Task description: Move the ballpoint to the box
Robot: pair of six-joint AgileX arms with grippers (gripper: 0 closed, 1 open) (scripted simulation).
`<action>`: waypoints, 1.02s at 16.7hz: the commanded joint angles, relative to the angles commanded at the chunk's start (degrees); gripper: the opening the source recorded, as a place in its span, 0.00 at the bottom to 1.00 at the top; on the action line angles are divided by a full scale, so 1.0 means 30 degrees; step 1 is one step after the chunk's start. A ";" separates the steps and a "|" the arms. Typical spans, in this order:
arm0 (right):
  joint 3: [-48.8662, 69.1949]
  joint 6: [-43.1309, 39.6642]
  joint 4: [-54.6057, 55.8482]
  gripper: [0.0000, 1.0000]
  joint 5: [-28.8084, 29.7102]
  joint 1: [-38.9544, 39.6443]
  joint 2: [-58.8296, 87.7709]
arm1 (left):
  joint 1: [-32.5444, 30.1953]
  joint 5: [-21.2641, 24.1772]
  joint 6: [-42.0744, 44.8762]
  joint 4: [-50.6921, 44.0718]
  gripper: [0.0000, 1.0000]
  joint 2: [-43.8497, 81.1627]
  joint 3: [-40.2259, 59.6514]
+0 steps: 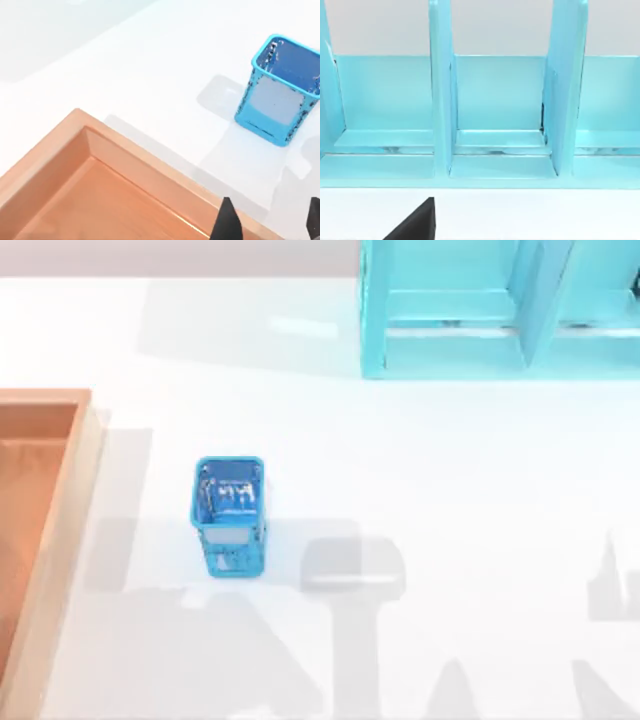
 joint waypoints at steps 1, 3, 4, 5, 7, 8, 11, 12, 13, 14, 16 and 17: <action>0.0000 0.0000 0.0000 1.00 0.0000 0.0000 0.0000 | -0.0155 -0.0017 -0.0309 0.0553 0.00 -0.0084 -0.0432; 0.0000 0.0000 0.0000 1.00 0.0000 0.0000 0.0000 | -0.0505 0.0101 -0.0779 0.1659 0.00 -0.0280 -0.1202; 0.0000 0.0000 0.0000 1.00 0.0000 0.0000 0.0000 | -0.0675 0.0185 -0.0942 0.2249 0.00 -0.0380 -0.1501; 0.0000 0.0000 0.0000 1.00 0.0000 0.0000 0.0000 | -0.0826 0.0237 -0.1112 0.2870 0.00 -0.0458 -0.1789; 0.0000 0.0000 0.0000 1.00 0.0000 0.0000 0.0000 | -0.1088 0.0270 -0.1618 0.4117 0.00 -0.0515 -0.2534; 0.0000 0.0000 0.0000 1.00 0.0000 0.0000 0.0000 | -0.1227 0.0312 -0.1933 0.4694 0.00 -0.0528 -0.2992; 0.0000 0.0000 0.0000 1.00 0.0000 0.0000 0.0000 | -0.1592 0.0385 -0.2607 0.6039 0.00 -0.0641 -0.3999; 0.0000 0.0000 0.0000 1.00 0.0000 0.0000 0.0000 | -0.1637 0.0361 -0.2674 0.6213 0.00 -0.0681 -0.4103; 0.0000 0.0000 0.0000 1.00 0.0000 0.0000 0.0000 | -0.1643 0.0357 -0.2683 0.6235 0.00 -0.0687 -0.4116; 0.0000 0.0000 0.0000 1.00 0.0000 0.0000 0.0000 | -0.1643 0.0357 -0.2683 0.6235 0.00 -0.0687 -0.4116; 0.0000 0.0000 0.0000 1.00 0.0000 0.0000 0.0000 | -0.1643 0.0357 -0.2683 0.6235 0.00 -0.0687 -0.4116; 0.0000 0.0000 0.0000 1.00 0.0000 0.0000 0.0000 | -0.1643 0.0357 -0.2683 0.6235 0.08 -0.0687 -0.4116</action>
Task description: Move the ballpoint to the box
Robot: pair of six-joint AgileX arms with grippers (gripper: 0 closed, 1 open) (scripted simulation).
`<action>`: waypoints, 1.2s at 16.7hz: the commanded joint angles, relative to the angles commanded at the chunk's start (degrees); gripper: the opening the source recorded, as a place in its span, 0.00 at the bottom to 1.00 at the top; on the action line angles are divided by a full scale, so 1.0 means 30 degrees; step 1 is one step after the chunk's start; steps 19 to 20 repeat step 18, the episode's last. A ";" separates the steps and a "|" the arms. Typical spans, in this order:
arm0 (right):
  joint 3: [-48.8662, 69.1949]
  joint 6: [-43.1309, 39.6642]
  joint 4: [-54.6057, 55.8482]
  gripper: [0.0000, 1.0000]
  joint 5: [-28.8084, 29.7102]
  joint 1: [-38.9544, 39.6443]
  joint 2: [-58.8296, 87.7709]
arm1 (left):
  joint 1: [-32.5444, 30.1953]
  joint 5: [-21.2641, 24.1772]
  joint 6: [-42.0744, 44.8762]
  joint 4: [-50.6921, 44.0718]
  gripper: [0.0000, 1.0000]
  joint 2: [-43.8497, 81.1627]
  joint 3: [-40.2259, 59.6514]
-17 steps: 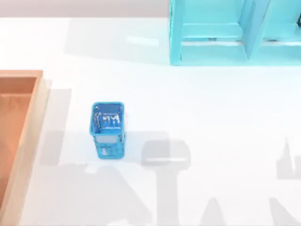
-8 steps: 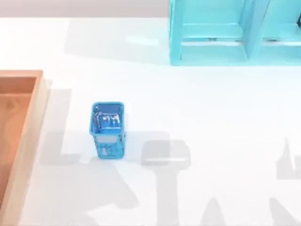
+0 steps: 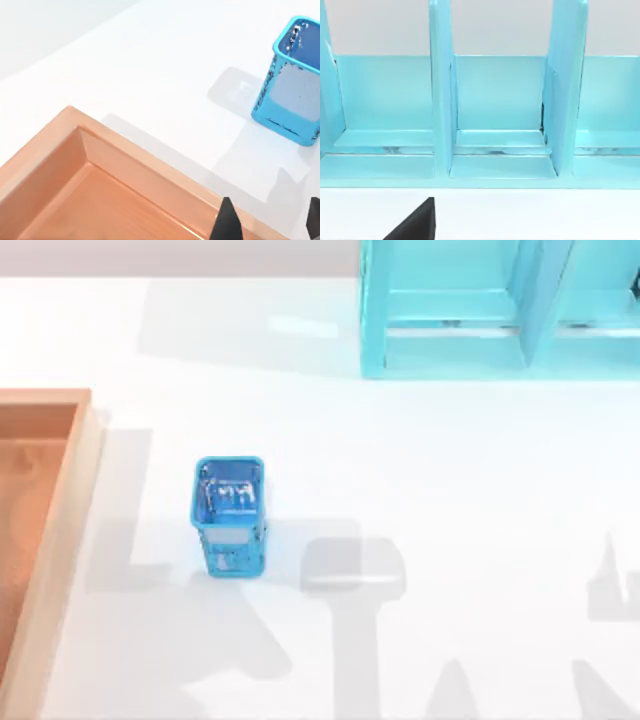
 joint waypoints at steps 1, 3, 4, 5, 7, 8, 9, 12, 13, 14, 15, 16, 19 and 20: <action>0.0000 0.0000 0.0000 1.00 0.0000 0.0000 0.0000 | 0.0000 0.0000 0.0000 0.0000 0.15 0.0000 0.0000; 0.0000 0.0000 0.0000 1.00 0.0000 0.0000 0.0000 | 0.0000 0.0000 0.0000 0.0000 0.30 0.0000 0.0000; 0.0000 0.0000 0.0000 1.00 0.0000 0.0000 0.0000 | 0.0000 0.0000 0.0000 0.0000 0.38 0.0000 0.0000; 0.0000 0.0000 0.0000 1.00 0.0000 0.0000 0.0000 | 0.0000 0.0000 0.0000 0.0000 0.45 0.0000 0.0000; 0.0000 0.0000 0.0000 1.00 0.0000 0.0000 0.0000 | 0.0000 0.0000 0.0000 0.0000 0.60 0.0000 0.0000; 0.0000 0.0000 0.0000 1.00 0.0000 0.0000 0.0000 | 0.0000 0.0000 0.0000 0.0000 0.68 0.0000 0.0000; 0.0000 0.0000 0.0000 1.00 0.0000 0.0000 0.0000 | 0.0000 0.0000 0.0000 0.0000 0.75 0.0000 0.0000; 0.0000 0.0000 0.0000 1.00 0.0000 0.0000 0.0000 | 0.0000 0.0000 0.0000 0.0000 0.98 0.0000 0.0000; 0.0000 0.0000 0.0000 1.00 0.0000 0.0000 0.0000 | 0.0000 0.0000 0.0000 0.0000 1.00 0.0000 0.0000; 0.0000 0.0000 0.0000 1.00 0.0000 0.0000 0.0000 | 0.0000 0.0000 0.0000 0.0000 1.00 0.0000 0.0000; 0.0000 0.0000 0.0000 1.00 0.0000 0.0000 0.0000 | 0.0000 0.0000 0.0000 0.0000 1.00 0.0000 0.0000; 0.0000 0.0000 0.0000 1.00 0.0000 0.0000 0.0000 | 0.0000 0.0000 0.0000 0.0000 1.00 0.0000 0.0000; 0.0000 0.0000 0.0000 1.00 0.0000 0.0000 0.0000 | 0.0000 0.0000 0.0000 0.0000 1.00 0.0000 0.0000; 0.0000 0.0000 0.0000 1.00 0.0000 0.0000 0.0000 | 0.0000 0.0000 0.0000 0.0000 1.00 0.0000 0.0000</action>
